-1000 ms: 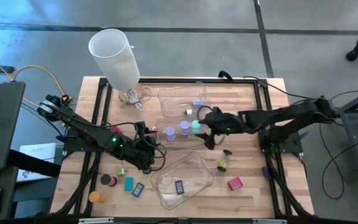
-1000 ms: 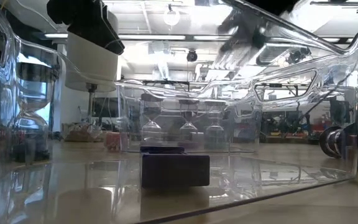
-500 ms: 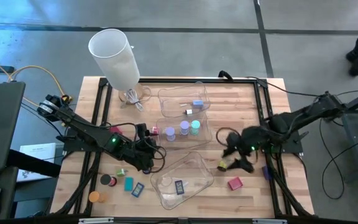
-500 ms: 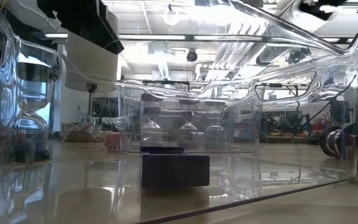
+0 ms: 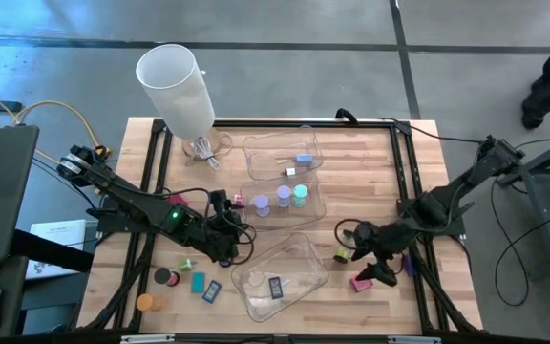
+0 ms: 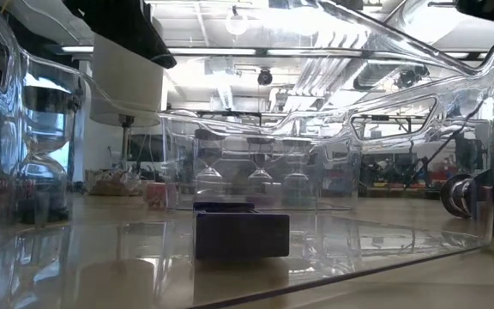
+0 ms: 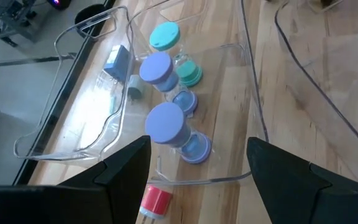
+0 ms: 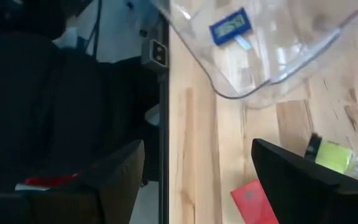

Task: Pick & Place Office items
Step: Put the bottom right red charger adapter into the top transparent bin

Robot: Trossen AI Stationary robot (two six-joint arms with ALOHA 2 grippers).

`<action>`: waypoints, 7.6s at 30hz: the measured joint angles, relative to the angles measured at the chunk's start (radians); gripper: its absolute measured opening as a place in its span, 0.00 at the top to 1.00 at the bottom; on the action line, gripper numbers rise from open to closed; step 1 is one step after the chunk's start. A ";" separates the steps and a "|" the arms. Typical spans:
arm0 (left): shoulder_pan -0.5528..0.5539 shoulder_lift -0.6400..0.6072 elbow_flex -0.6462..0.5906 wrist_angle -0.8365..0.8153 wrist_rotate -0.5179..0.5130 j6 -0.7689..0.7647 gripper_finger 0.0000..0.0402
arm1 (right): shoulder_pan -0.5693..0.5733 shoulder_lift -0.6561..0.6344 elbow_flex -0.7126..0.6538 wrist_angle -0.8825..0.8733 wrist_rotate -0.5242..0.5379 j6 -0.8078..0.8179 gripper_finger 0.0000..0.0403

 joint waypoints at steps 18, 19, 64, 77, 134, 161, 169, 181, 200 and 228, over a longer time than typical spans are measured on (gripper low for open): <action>0.000 0.000 0.000 0.000 0.029 -0.009 0.36 | 0.029 0.047 0.000 -0.012 -0.002 0.064 0.29; 0.000 0.000 0.000 0.000 0.029 -0.010 0.36 | 0.029 0.047 0.000 -0.009 0.015 0.064 0.29; 0.000 0.000 0.000 0.000 0.028 -0.009 0.36 | 0.024 0.135 0.000 -0.220 0.164 0.194 0.04; 0.000 0.000 0.000 0.000 0.028 -0.058 0.36 | 0.145 0.265 0.000 -0.222 0.091 0.109 0.18; 0.000 0.001 0.000 0.050 0.187 -0.200 0.36 | 0.250 0.652 0.003 -0.086 0.139 -0.251 0.35; 0.009 0.001 0.000 0.046 0.228 -0.110 0.36 | 0.240 0.581 0.235 -0.449 0.321 0.040 0.51; 0.009 -0.002 0.000 0.018 0.231 -0.022 0.36 | 0.092 0.580 0.445 -0.688 0.441 -0.134 0.51; 0.010 -0.025 0.001 -0.018 0.172 0.115 0.36 | -0.301 0.578 0.662 -0.614 0.536 -0.589 0.51; -0.038 -0.041 0.001 -0.170 0.178 -0.072 0.36 | -0.983 0.639 0.731 -0.256 0.161 -0.969 0.51; -0.084 -0.041 0.000 -0.198 0.176 -0.217 0.36 | -1.073 1.028 0.986 -0.442 0.004 -1.037 0.51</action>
